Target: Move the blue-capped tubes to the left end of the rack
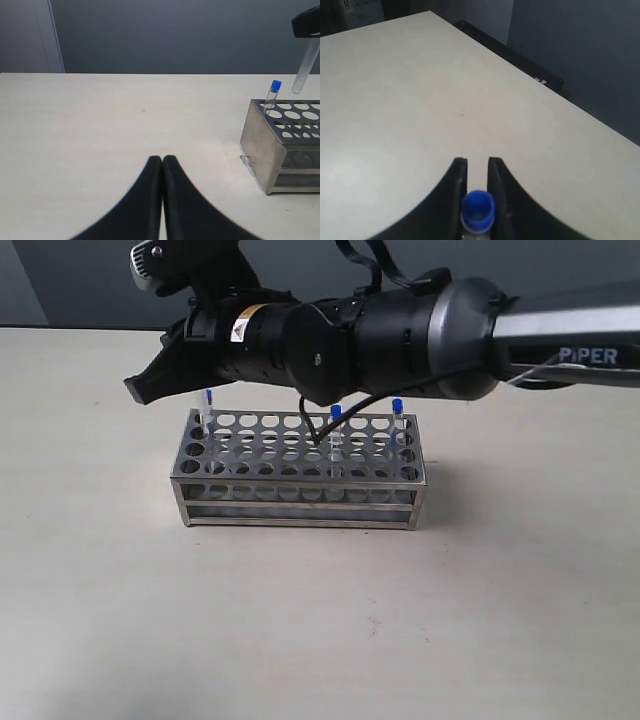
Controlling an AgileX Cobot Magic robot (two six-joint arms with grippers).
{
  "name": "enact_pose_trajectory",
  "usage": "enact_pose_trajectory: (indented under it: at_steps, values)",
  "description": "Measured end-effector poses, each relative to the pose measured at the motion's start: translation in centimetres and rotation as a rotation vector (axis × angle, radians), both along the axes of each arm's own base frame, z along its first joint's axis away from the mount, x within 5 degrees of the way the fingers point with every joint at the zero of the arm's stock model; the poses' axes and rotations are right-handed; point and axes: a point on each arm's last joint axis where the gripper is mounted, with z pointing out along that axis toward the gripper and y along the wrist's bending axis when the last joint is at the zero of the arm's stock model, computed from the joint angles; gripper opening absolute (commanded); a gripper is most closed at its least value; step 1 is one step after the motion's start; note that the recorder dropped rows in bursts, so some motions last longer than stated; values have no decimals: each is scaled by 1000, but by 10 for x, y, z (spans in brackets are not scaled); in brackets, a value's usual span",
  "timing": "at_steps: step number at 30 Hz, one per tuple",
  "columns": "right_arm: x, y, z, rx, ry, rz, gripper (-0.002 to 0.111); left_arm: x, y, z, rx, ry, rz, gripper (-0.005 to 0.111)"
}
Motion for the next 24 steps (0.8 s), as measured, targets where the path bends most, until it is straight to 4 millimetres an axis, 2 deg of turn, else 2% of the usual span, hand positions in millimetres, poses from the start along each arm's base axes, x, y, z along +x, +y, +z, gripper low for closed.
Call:
enact_pose_trajectory:
  at_steps: [24]
  values:
    - [11, 14, -48, -7, 18, -25, -1, 0, 0, 0, 0, 0, 0, 1]
